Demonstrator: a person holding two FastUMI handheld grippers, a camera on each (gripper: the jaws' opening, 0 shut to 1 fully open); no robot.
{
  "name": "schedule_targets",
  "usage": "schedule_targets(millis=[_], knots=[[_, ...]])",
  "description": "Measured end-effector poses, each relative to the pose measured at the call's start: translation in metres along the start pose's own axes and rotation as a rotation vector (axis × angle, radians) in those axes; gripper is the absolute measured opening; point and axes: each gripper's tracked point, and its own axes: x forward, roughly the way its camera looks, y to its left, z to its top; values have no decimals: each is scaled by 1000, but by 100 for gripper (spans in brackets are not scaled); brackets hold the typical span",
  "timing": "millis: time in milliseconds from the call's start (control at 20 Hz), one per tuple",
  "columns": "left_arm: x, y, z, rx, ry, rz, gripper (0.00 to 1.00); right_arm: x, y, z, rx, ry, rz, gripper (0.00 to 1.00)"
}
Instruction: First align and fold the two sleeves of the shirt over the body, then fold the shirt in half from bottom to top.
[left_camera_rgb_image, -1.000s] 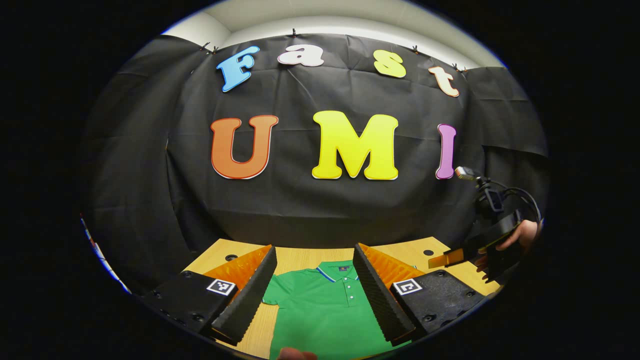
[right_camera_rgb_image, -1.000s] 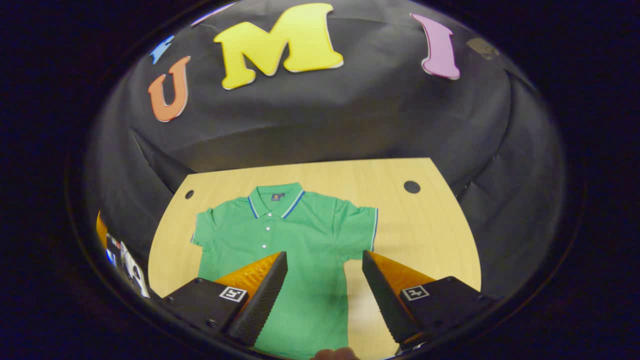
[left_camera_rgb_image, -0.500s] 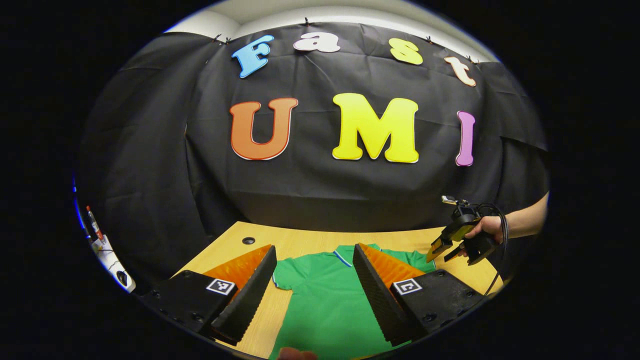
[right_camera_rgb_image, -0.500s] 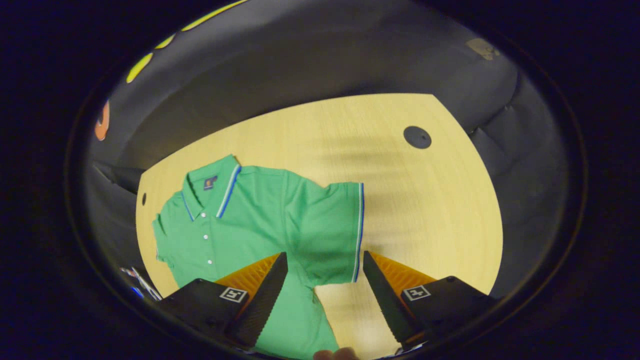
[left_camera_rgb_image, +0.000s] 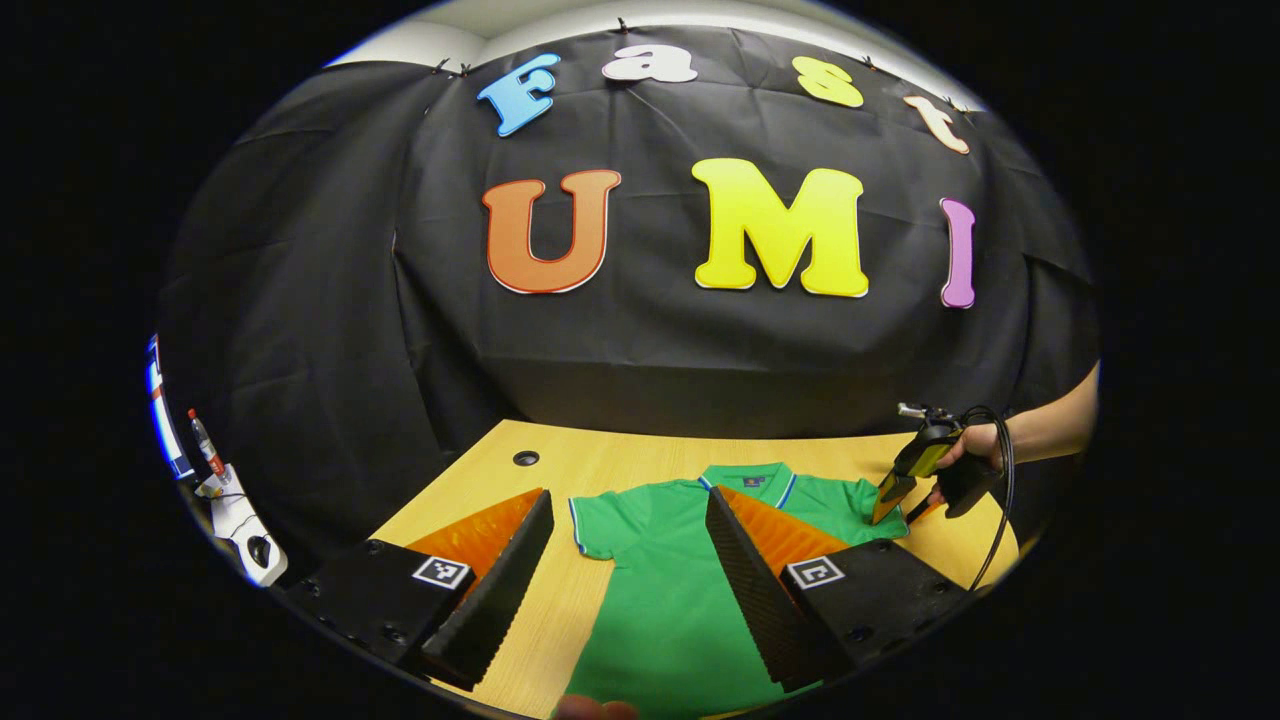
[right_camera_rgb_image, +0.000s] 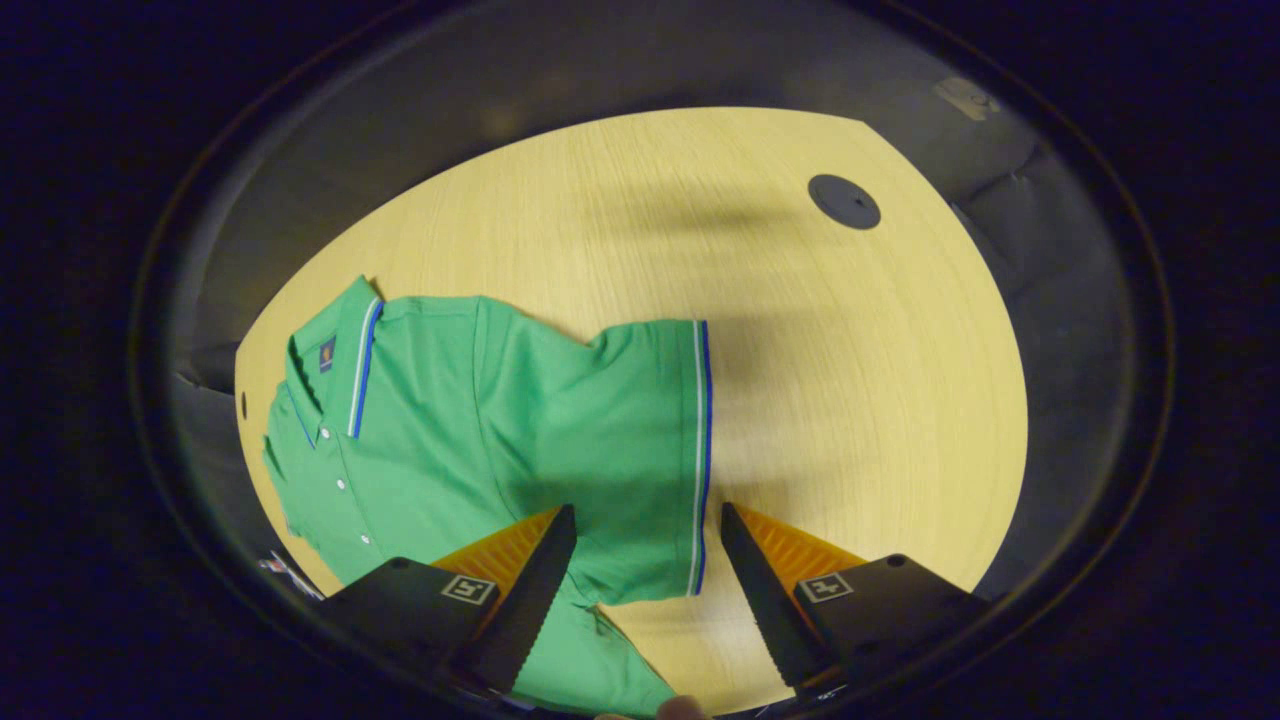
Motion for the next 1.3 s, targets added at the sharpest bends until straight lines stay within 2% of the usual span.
schedule_targets(millis=[50,100,200,250,350,400,500,700,750,800,1050,1300], knots=[[-2,2,-1,-3,5,17,99,-1,-4,-2,-11,-3,-30,93],[-3,4,0,-9,3,31,99,-2,-7,-2,-16,-3,-53,89],[1,1,-3,-20,10,34,99,-1,-4,-1,-8,-12,-54,72],[-1,2,-5,-23,17,38,99,-1,-5,-5,16,-5,-53,79],[-2,2,-5,-29,17,37,99,0,-1,-4,39,-12,-41,35],[-2,2,-4,-27,14,38,99,1,1,-3,49,-15,-27,22],[-1,4,-4,-19,8,40,99,-1,2,-1,42,-10,-21,6],[-3,11,-6,-14,16,61,99,-14,8,2,64,-36,17,6],[-3,13,-5,-13,17,65,99,-21,8,3,62,-50,16,2],[-3,14,-6,-12,20,70,99,-27,10,3,53,-60,9,6],[-6,17,-4,-31,5,68,99,-61,36,3,-23,-142,-50,7],[-15,29,-8,-69,11,97,99,-71,90,-6,-132,-170,-125,6]])
